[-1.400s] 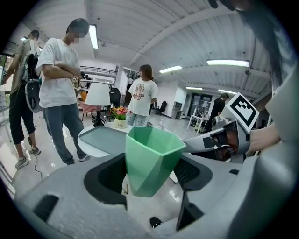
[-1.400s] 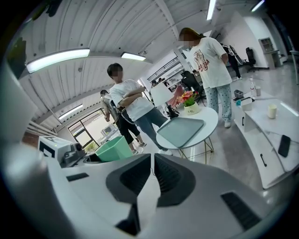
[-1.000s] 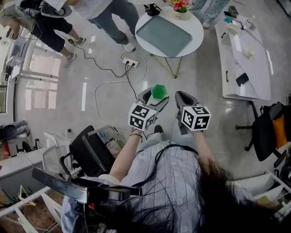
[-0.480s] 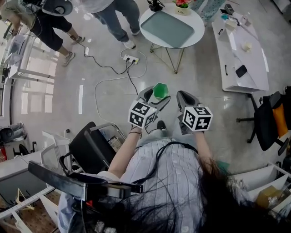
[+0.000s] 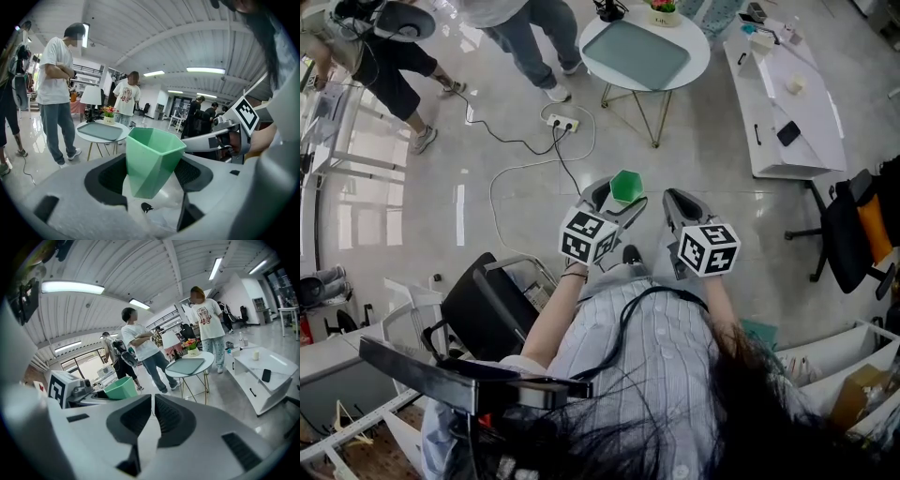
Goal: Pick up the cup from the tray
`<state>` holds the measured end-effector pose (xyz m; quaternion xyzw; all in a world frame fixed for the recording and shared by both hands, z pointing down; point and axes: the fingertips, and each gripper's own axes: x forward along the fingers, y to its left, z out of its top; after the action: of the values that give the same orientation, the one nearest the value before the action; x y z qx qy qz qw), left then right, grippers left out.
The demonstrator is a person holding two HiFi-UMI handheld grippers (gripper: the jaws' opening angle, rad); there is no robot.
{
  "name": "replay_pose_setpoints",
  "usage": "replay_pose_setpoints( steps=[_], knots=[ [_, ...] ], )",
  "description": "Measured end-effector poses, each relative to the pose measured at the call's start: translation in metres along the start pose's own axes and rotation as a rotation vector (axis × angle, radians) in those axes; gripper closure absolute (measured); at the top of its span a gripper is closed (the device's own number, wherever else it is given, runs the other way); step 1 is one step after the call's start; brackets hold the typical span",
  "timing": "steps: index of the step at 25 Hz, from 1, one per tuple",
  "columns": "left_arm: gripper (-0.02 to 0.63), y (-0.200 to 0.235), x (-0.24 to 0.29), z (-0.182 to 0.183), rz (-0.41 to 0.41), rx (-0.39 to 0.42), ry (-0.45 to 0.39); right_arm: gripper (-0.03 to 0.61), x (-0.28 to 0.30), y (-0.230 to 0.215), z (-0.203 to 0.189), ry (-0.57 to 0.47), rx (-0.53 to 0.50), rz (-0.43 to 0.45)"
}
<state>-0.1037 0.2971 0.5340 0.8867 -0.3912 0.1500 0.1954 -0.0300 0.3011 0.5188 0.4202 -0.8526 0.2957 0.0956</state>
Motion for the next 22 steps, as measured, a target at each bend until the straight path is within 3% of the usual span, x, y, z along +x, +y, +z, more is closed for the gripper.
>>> replay_pose_setpoints(
  steps=[22],
  knots=[
    [0.288, -0.027, -0.010, -0.002, -0.021, 0.011, -0.043, 0.535, -0.032, 0.013, -0.008, -0.038, -0.059, 0.009]
  ],
)
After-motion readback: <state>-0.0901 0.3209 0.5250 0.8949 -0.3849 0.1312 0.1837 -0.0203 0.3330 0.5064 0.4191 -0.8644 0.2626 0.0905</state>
